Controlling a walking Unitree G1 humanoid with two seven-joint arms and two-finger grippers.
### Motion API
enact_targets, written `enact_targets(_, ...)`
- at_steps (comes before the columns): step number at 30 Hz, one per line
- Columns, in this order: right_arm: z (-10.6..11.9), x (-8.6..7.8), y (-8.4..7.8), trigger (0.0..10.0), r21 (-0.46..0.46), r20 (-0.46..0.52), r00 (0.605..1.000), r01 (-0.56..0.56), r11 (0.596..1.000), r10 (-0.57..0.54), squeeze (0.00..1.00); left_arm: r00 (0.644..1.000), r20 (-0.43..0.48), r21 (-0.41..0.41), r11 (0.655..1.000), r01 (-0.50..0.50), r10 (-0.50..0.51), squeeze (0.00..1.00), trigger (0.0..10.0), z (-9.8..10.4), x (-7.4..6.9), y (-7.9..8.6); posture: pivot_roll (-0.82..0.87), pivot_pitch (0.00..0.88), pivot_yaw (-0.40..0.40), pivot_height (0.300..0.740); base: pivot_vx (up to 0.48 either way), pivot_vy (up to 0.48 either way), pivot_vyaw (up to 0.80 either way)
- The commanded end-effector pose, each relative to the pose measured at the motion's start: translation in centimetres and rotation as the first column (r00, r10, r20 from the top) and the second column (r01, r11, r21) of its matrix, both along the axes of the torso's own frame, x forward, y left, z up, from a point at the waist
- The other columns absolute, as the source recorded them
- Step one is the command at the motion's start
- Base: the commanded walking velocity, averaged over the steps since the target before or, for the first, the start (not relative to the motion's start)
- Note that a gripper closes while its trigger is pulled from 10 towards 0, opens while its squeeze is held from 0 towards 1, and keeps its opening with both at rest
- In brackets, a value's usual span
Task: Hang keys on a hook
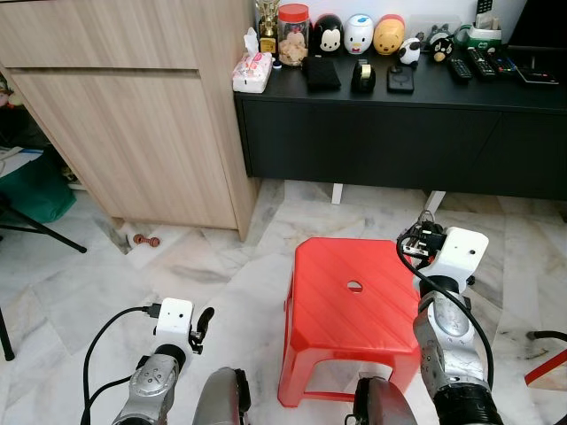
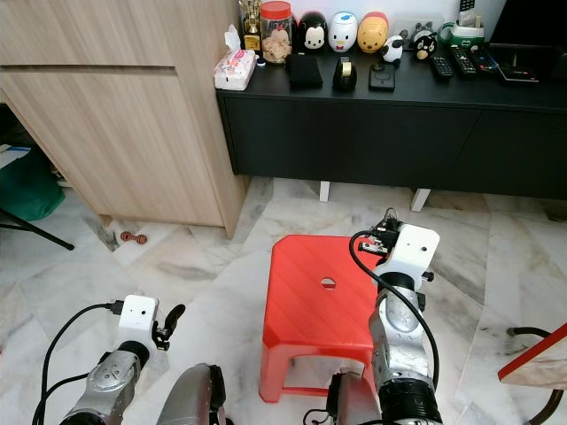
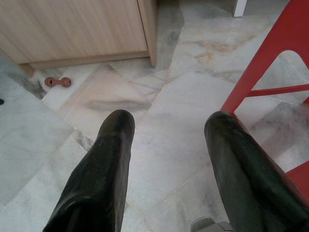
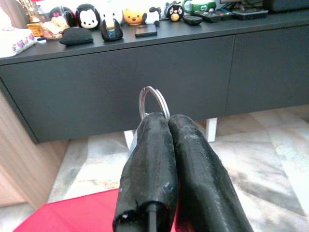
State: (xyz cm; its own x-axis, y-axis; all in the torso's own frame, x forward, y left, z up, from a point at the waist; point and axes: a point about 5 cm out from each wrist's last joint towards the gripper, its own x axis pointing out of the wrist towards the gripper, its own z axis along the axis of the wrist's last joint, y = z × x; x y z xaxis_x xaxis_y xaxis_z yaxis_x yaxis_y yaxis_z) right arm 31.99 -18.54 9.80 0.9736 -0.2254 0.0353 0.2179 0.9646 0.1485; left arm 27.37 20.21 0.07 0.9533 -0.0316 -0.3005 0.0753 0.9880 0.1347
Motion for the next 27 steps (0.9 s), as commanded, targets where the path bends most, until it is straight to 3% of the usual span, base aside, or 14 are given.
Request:
enact_targets(1, 0.2, 0.1, 0.2, 10.0, 0.016, 0.015, 1.000, -0.013, 1.000, 0.013, 0.00, 0.999, -0.037, 0.018, 1.000, 0.005, -0.004, 0.00, 10.0, -0.6, -0.5, 0.0, 0.05, 0.091, 0.028, 0.605, -0.244, 0.000, 0.00)
enact_targets(7, -0.7, 0.1, 0.8, 10.0, 0.103, -0.024, 0.998, -0.054, 0.993, 0.057, 0.00, 0.999, -0.034, 0.012, 1.000, 0.001, 0.000, 0.00, 10.0, -0.6, -0.5, -0.1, 0.05, 0.092, 0.024, 0.605, -0.256, 0.000, 0.00)
enact_targets(27, -1.3, 0.0, 1.3, 10.0, 0.119, -0.057, 0.993, -0.098, 0.988, 0.105, 0.00, 1.000, -0.024, -0.003, 1.000, -0.016, 0.016, 0.00, 10.0, -0.4, -0.3, 0.0, 0.05, 0.094, 0.026, 0.605, -0.262, 0.000, 0.00)
